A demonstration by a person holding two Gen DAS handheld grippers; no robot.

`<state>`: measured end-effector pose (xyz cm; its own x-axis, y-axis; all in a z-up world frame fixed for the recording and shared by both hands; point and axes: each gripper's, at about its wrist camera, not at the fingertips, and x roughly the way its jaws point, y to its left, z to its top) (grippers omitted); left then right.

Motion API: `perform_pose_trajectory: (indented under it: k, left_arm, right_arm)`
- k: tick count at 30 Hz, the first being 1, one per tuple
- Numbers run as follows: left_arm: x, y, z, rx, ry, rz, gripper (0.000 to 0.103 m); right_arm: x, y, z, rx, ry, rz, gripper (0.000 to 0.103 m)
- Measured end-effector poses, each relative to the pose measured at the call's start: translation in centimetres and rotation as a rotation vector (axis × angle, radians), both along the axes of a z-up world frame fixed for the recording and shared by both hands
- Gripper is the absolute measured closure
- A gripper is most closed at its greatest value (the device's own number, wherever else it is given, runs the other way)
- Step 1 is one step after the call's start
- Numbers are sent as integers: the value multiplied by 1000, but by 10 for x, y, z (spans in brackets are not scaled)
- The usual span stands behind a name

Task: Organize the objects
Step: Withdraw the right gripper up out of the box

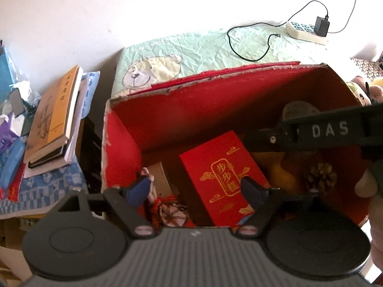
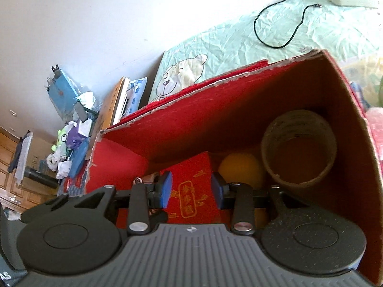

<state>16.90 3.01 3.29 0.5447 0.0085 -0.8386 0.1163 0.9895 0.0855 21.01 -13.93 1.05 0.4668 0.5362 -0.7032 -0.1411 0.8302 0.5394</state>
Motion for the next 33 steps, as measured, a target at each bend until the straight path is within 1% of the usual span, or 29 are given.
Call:
perform_pose_trajectory:
  k: [4,10,15,21,26,33]
  left_arm:
    - [-1,-3,1,11,-12,-3,17]
    - [-4,-5,2,21,-20,1,14]
    - [-5,-3,3,20,-12,17,14]
    - [-11,-3,5,29,-14,31,14]
    - [-18,-6,11,35,-32,30,13]
    - [-32,-6,24,2,-60,46,13]
  right_arm:
    - [-5,-2,2,-27,-21,-13,50]
    - [-12,-6,5,-58,-46,-28,49]
    - [-20,2,9,-123,-66,-15,49]
    - [-31,-2,14,-143,-74,-32,49]
    - [-40,-4,22,-180,-112,-53,49]
    - [-59,-1,40,-238,-182,-65,49]
